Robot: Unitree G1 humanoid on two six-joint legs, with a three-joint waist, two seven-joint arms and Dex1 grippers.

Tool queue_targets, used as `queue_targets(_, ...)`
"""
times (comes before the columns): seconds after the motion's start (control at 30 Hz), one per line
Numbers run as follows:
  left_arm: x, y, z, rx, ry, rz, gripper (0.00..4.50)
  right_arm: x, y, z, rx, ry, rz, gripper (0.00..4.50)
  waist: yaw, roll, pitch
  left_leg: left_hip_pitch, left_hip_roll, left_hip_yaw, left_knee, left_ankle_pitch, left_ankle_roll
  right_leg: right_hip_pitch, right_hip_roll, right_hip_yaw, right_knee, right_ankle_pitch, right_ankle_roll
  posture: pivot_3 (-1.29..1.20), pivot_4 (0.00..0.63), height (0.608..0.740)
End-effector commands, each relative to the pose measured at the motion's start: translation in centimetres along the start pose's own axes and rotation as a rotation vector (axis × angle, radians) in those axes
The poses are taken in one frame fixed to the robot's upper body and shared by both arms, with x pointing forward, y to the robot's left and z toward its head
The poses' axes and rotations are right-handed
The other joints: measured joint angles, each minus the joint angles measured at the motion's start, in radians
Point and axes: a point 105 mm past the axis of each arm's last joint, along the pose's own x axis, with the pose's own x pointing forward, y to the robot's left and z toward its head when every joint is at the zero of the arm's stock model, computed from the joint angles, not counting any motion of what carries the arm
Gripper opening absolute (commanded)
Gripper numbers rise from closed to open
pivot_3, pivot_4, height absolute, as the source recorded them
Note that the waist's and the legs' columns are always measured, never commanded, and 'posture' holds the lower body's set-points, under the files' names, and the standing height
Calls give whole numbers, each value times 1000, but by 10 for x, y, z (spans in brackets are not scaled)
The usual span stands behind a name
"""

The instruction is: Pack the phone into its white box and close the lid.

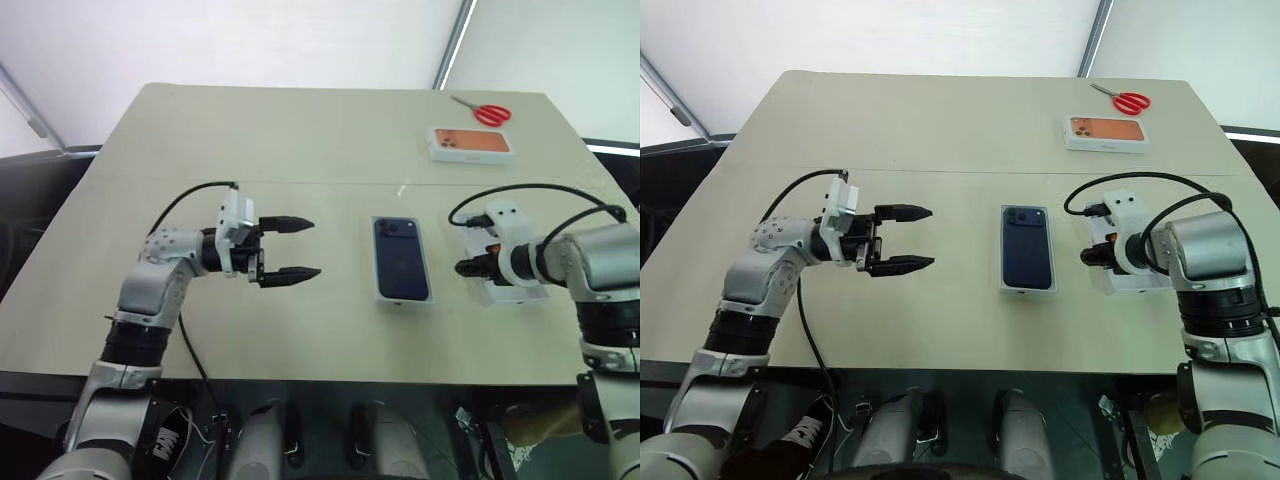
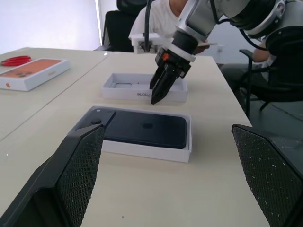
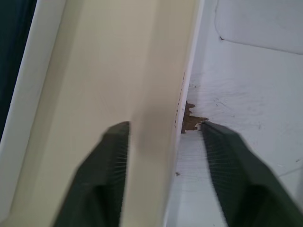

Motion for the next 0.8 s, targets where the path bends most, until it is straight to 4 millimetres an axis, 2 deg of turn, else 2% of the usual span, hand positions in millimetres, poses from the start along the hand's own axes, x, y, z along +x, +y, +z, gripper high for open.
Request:
queue_targets(0.03,2,-4,7,27,-21,-9,4500,2,-3,-5,26,-2,-33,111,-1,0,0,0,0,0,0,0,0,0,0,0,0,0,0,0,150,738)
queue_targets(0.23,2,-3,9,25,-22,3,4500,6,1,-6,106,4,-44,41,-2,-2,-2,2,0,0,0,0,0,2,0,0,0,0,0,0,150,738)
queue_targets(0.4,1,-1,8,18,-23,22,4500,11,2,3,245,-43,-45,41,-6,-2,-2,3,1,0,0,0,0,2,0,1,0,0,0,0,150,738)
queue_targets(0.73,1,4,7,8,-32,60,4500,3,14,26,225,-117,-14,41,-6,0,-1,2,1,0,-1,0,0,1,0,1,0,0,0,0,150,738)
queue_targets(0.8,1,5,7,10,-30,68,4500,-1,20,36,247,-161,38,41,-6,2,0,2,1,1,-1,0,0,0,0,1,0,0,0,0,150,738)
